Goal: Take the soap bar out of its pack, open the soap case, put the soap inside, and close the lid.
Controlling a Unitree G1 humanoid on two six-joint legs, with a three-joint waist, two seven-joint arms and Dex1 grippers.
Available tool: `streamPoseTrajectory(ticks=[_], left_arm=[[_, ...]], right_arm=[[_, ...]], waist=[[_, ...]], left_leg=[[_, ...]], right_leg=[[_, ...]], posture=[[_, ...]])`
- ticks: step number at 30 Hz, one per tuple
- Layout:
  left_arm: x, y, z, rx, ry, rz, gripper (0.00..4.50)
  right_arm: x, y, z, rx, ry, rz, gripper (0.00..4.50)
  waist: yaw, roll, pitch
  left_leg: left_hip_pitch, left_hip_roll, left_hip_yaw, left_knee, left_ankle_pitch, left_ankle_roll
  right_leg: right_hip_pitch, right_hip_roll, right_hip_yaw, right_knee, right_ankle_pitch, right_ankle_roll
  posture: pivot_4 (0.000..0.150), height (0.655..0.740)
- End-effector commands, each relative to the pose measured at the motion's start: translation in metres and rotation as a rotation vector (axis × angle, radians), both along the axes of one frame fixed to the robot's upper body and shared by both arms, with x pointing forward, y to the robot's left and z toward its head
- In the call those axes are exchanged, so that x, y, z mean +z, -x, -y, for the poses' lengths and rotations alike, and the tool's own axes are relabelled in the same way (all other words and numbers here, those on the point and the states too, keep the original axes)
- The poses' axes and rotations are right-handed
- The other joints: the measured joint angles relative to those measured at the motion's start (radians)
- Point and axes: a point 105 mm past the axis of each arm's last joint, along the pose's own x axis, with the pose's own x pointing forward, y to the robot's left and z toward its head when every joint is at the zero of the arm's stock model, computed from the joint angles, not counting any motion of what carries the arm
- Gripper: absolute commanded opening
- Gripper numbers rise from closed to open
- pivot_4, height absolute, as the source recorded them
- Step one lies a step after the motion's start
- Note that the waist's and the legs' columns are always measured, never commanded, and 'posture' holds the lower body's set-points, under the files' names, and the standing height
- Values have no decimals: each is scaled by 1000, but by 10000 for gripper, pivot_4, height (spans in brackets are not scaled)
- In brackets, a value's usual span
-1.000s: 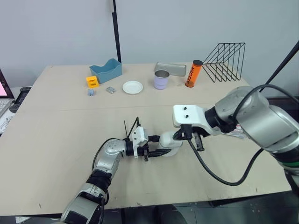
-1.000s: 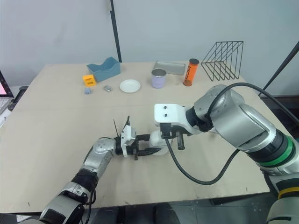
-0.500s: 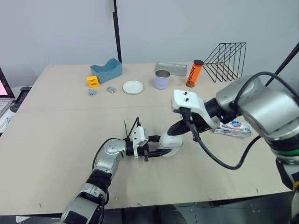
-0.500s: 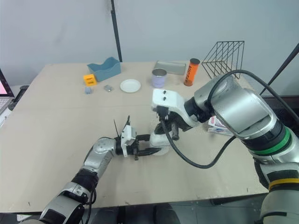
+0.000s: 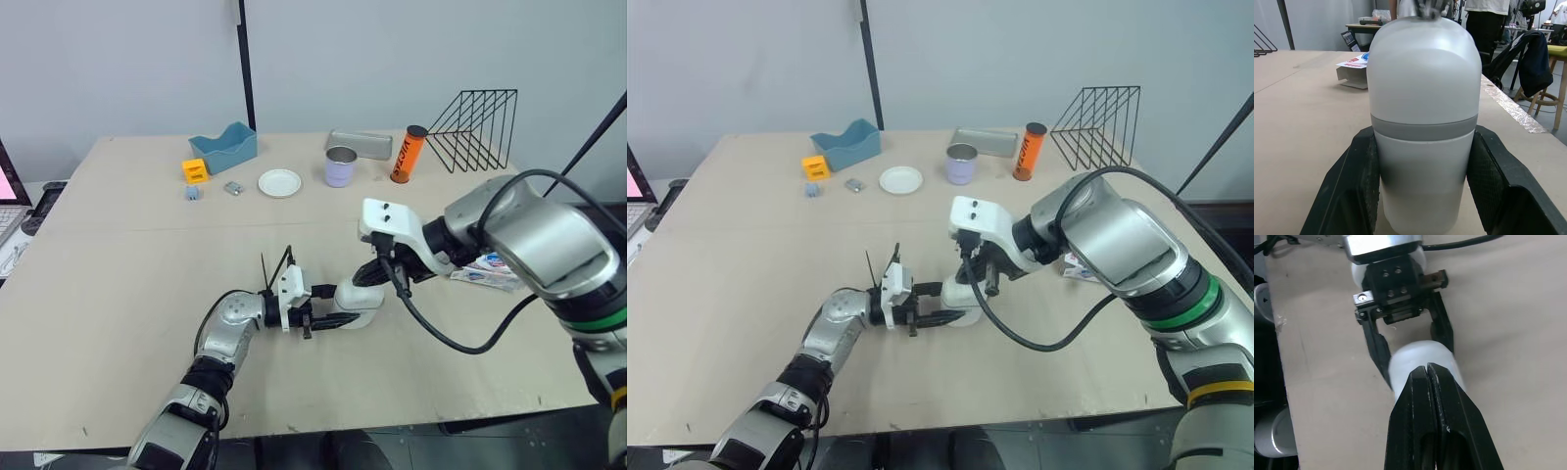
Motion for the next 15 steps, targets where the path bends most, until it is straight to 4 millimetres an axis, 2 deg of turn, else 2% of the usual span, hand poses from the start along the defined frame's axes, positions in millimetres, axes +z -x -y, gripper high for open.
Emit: streamPoseTrajectory(ticks=[1, 6, 10, 13, 15], left_arm=[[8, -1, -1, 4, 16, 30, 19311], [8, -2, -1, 6, 15, 31, 19311], [8, -2, -3, 7, 11, 36, 19311], [8, -2, -5, 3, 6, 46, 19311], [11, -1, -8, -4, 1, 63, 19311]], right_arm=[[-3, 2, 4, -5, 27, 7, 296], [1, 1, 2, 3, 11, 35, 296], [41, -9, -8, 5, -141, 138, 296], [61, -11, -8, 1, -219, 192, 296], [68, -11, 1, -28, -252, 223, 5439]], waist=[[0, 0, 0], [0, 0, 0], [0, 0, 0], [0, 0, 0], [0, 0, 0]], left_leg=[[0, 0, 0, 0, 0, 0], [0, 0, 0, 0, 0, 0], [0, 0, 0, 0, 0, 0], [0, 0, 0, 0, 0, 0], [0, 0, 0, 0, 0, 0]], right_leg=[[0, 0, 0, 0, 0, 0], [0, 0, 0, 0, 0, 0], [0, 0, 0, 0, 0, 0], [0, 0, 0, 0, 0, 0], [0, 0, 0, 0, 0, 0]], posture=[[1500, 7393], [1500, 7393], [1500, 7393], [1500, 7393], [1500, 7393]])
